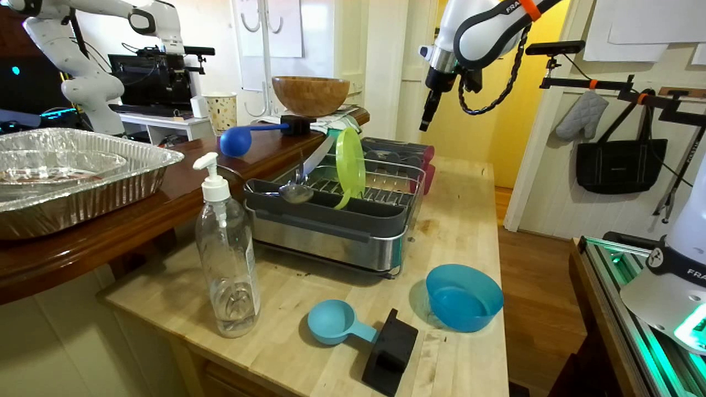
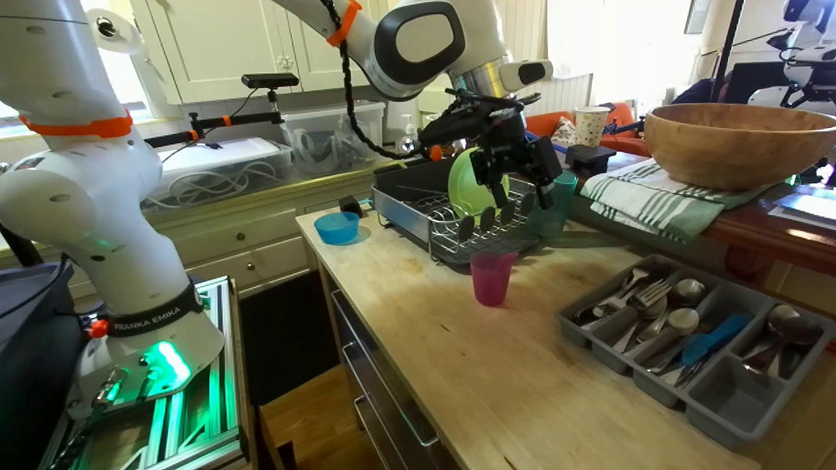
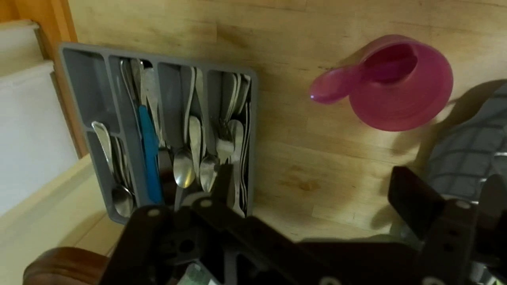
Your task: Pick up the cup and make it stand upright then put the purple spoon back into it
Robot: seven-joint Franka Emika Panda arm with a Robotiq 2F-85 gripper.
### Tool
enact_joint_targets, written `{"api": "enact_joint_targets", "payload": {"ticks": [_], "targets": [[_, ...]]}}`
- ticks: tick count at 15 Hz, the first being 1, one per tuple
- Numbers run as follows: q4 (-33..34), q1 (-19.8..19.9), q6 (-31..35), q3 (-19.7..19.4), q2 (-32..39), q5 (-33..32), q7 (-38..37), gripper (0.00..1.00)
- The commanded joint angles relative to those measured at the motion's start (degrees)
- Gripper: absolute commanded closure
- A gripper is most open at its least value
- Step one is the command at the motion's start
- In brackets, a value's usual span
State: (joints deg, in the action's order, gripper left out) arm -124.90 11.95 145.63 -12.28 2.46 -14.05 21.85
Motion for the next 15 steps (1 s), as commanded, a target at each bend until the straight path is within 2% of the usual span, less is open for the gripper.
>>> {"api": "enact_joint_targets", "payload": {"ticks": [1, 10, 13, 14, 15], "targets": [[2.3, -0.1, -8.2, 0.3, -0.4, 1.6, -4.8, 0.00], [6.1, 0.4, -18.9, 0.4, -0.4, 11.4, -1.4, 0.00], [6.7, 0.5, -19.9, 0.2, -0.3, 13.7, -0.2, 0.00], [6.1, 0.2, -17.8, 0.3, -0.1, 11.1, -2.2, 0.00], [6.2, 0.2, -17.9, 0.3, -0.1, 11.2, -2.1, 0.00]]}}
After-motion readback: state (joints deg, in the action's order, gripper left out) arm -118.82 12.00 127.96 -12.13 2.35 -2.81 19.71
